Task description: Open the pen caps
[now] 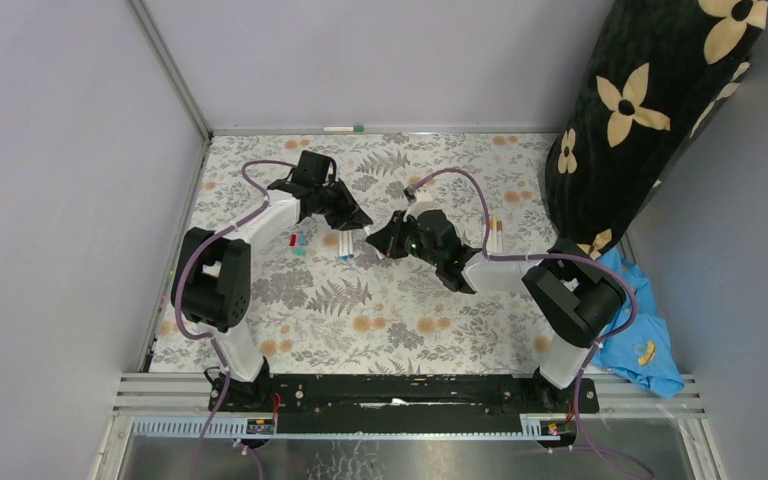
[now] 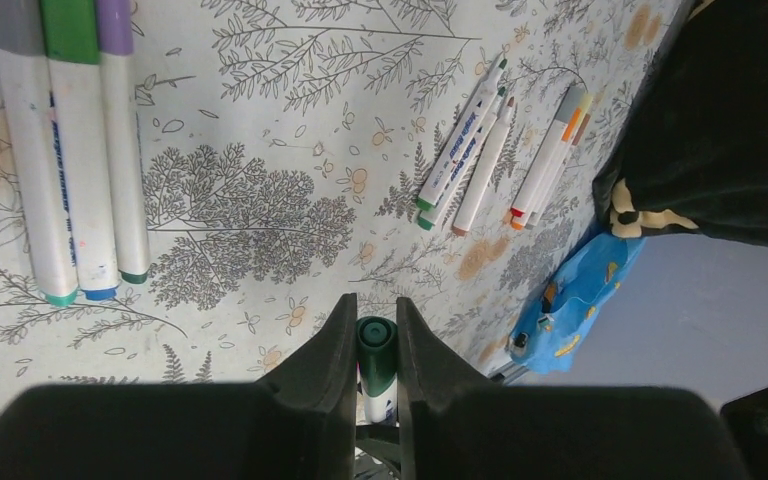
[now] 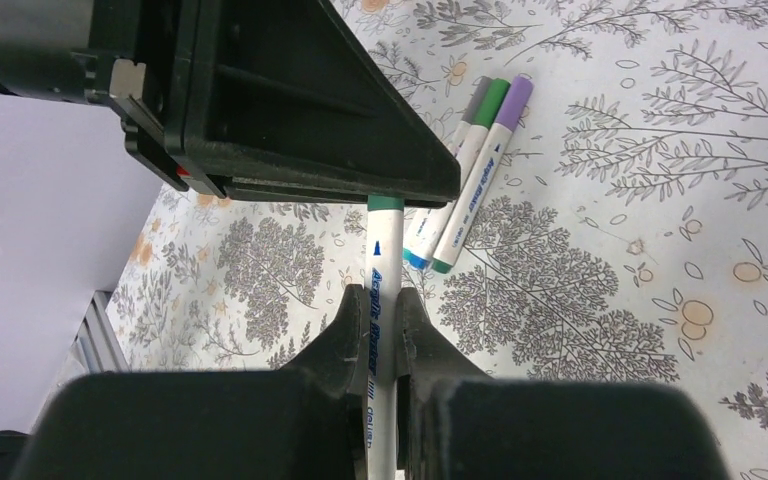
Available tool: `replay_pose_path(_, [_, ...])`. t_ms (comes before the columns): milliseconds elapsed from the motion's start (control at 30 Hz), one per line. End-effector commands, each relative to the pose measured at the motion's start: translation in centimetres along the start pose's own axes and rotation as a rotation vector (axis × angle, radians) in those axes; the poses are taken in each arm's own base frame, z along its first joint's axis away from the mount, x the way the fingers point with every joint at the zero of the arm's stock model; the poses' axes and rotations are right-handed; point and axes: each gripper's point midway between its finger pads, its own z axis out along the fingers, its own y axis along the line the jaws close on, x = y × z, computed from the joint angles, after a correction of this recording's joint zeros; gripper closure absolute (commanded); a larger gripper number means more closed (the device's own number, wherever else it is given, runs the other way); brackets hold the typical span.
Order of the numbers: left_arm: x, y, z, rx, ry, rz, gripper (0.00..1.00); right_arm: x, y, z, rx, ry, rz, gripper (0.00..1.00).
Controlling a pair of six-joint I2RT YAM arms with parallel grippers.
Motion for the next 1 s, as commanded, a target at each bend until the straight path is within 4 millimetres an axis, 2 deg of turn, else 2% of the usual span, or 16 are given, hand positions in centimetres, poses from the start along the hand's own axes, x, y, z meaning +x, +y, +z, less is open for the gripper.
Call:
replay_pose_path(0, [-13.2, 0.9, -2.0, -0.049, -0.452, -0.009, 1.0, 6.1, 0.9, -3.0, -0.027, 0.184, 0.031, 1.0])
replay_pose_path(200, [-14.5, 1.7, -2.3, -0.083, -0.509, -0.034, 1.0, 8.3, 0.6, -3.5, -0.004, 0.202, 0.044, 1.0])
replay_pose_path(400, [-14.8, 0.8, -2.4, -0.031, -0.53, -0.094, 1.0, 10.7, 1.0, -3.6, 0.012, 0.226, 0.049, 1.0])
replay_pose_path(533, [-14.5, 0.1, -2.7, 0.009, -0.525, -0.1, 1.0, 11.4, 1.0, -3.8, 0.028, 0.217, 0.041, 1.0])
replay_pose_path(633, [-14.6, -0.4, -3.5, -0.008, -0.525, -0.035, 1.0, 9.9, 1.2, -4.0, 0.047, 0.182, 0.019, 1.0])
replay_pose_path(700, [-14.2, 0.6, -3.9, -0.089, -0.508, 0.026, 1.0, 8.2, 1.4, -3.9, 0.08, 0.148, -0.015, 1.0])
replay_pose_path(833, [-12.5, 4.9, -4.8, -0.307, -0.48, 0.116, 1.0, 3.7, 0.6, -4.1, 0.194, 0.054, -0.058, 1.0])
replay_pose_path(967, [-10.8, 8.7, -5.2, -0.466, -0.449, 0.155, 1.0, 0.0, -1.8, -4.2, 0.332, -0.015, -0.078, 1.0])
